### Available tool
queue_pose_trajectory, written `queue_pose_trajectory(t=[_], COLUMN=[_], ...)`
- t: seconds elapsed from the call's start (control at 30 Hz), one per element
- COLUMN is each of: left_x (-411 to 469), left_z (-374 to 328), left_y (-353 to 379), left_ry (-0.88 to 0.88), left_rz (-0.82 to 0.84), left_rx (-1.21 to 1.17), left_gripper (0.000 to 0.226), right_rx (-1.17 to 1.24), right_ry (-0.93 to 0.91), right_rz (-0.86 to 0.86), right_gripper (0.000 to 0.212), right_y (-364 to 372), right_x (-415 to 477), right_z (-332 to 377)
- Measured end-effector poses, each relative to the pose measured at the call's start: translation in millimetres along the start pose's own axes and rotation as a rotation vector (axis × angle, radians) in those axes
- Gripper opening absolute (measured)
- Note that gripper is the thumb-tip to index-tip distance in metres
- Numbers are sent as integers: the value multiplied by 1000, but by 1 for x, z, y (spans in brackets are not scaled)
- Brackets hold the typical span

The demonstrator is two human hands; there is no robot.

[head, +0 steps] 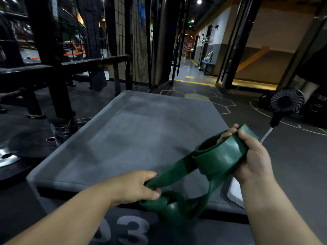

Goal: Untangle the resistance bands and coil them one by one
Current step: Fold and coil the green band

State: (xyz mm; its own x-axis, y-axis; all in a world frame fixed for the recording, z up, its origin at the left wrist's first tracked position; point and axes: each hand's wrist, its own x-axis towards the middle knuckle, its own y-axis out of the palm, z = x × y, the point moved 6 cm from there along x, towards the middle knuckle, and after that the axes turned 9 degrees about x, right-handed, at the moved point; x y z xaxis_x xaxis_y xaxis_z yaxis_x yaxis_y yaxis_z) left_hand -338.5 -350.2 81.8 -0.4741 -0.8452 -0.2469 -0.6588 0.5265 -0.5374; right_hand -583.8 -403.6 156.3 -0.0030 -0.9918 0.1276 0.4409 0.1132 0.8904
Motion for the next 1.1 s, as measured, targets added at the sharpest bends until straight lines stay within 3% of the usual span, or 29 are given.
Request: queue_pose_trajectory(t=[0.03, 0.1, 0.17, 0.27, 0.43, 0.5, 0.63, 0.73, 0.9, 1.0, 1.1], left_x=[1, 4, 3, 8, 7, 6, 5, 2, -2, -4, -6], left_z=[-1, 0, -4, -11, -20, -23, -32, -28, -28, -33, -37], left_y=[-1, -2, 2, 8, 2, 3, 15, 11, 1, 1, -1], left_ry=[-4, -22, -30, -32, -64, -56, -23, -8, 56, 107, 173], left_rz=[-57, -131, -186, -324, -432, -413, -248, -211, -261, -246, -249], left_rx=[-42, -146, -189, -247, -630, -731, -893, -910, -882, -891, -751], left_gripper=[9, 29, 36, 22, 15, 15, 42, 61, 29, 18, 14], right_rx=[-42, -127, -197, -326, -572, -666, -824, -865, -797, -810, -824], right_ry=[-31, -87, -128, -136, -59, -21, 34, 74, 112, 173, 157], right_rz=[-26, -56, -46, -45, 85, 110, 187, 195, 201, 314, 316], right_gripper=[30, 10, 11, 18, 33, 34, 41, 40, 33, 54, 52], right_y=[-1, 2, 7, 16, 30, 30, 34, 33, 30, 33, 31], right_x=[0, -3, -6, -12, -25, -31, -39, -41, -40, -42, -39], right_z=[0, 0, -1, -9, -37, -50, -74, -84, -89, -94, -90])
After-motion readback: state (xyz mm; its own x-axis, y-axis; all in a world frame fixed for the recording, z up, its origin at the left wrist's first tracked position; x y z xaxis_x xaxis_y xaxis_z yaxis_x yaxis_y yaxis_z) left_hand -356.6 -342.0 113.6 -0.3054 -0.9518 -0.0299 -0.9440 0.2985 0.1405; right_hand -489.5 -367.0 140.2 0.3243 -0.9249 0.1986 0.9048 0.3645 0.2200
